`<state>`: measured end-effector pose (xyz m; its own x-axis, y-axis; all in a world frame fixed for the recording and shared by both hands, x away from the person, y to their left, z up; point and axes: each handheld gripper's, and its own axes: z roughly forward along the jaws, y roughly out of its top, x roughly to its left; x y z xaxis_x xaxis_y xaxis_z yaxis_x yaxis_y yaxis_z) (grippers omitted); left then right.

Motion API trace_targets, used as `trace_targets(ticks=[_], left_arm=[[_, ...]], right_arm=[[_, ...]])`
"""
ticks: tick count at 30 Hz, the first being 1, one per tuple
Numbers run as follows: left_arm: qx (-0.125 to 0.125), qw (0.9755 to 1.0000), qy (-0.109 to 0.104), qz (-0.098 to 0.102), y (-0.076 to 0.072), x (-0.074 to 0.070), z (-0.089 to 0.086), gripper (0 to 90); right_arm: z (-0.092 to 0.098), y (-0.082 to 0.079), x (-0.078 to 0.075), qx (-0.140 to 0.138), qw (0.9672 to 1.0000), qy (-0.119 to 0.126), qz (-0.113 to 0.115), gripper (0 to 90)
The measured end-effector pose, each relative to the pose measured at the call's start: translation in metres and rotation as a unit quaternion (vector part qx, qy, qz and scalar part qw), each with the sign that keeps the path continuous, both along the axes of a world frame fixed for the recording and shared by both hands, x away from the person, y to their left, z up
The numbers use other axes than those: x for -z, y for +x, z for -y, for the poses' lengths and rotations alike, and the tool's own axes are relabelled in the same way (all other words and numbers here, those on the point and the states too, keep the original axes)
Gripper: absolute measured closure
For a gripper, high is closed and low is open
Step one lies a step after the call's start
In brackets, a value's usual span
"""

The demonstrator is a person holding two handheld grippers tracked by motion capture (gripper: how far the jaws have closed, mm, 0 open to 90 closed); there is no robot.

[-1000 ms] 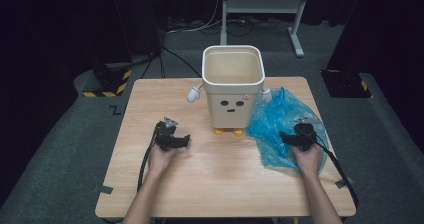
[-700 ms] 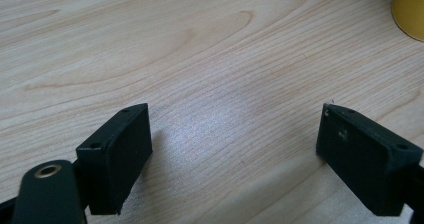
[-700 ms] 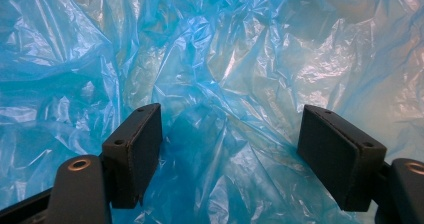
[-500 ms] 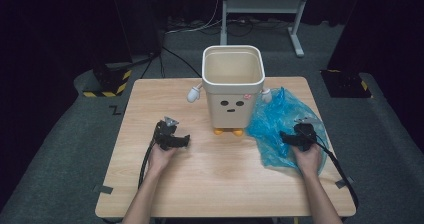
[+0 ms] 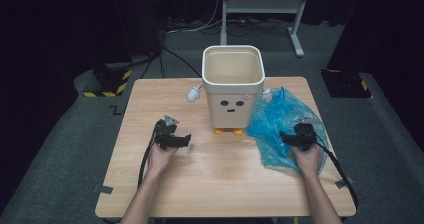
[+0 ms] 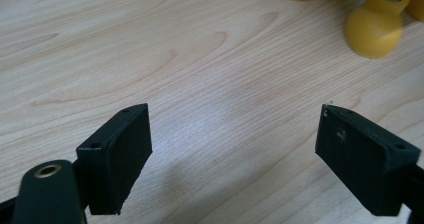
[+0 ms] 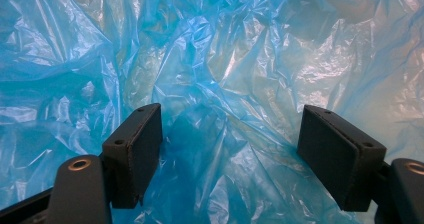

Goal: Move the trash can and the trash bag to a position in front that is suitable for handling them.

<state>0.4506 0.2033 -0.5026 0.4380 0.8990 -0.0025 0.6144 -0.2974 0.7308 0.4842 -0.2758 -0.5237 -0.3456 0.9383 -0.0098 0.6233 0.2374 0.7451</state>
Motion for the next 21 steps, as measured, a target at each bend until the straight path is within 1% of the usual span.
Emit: trace_targets(ticks=[3,5,8,13,17,19,21], left_arm=[[0.006,1.0,-0.005,0.004,-0.002,-0.003,0.001,15.8],[0.01,0.9998,-0.012,0.009,-0.004,-0.005,0.002,16.9],[0.017,0.9996,-0.015,0.018,-0.006,-0.008,0.003,18.6],[0.022,0.9993,-0.025,0.016,-0.006,-0.011,0.003,19.8],[0.025,0.9991,-0.027,0.021,-0.007,-0.016,0.003,20.7],[0.026,0.9989,-0.033,0.022,-0.007,-0.018,0.003,21.0],[0.029,0.9987,-0.035,0.023,-0.007,-0.02,0.003,21.5]], right_arm=[[0.0,0.0,0.0,0.0,1.0,0.0,0.0,25.9],[0.0,0.0,0.0,0.0,1.0,0.0,0.0,25.9],[0.0,0.0,0.0,0.0,1.0,0.0,0.0,25.9],[0.0,0.0,0.0,0.001,1.0,0.0,0.0,26.0],[0.0,0.0,0.0,0.002,1.0,0.001,0.0,26.0],[0.0,0.0,0.0,0.003,1.0,0.001,0.0,26.0],[0.0,0.0,0.0,0.003,1.0,0.001,0.0,26.0]])
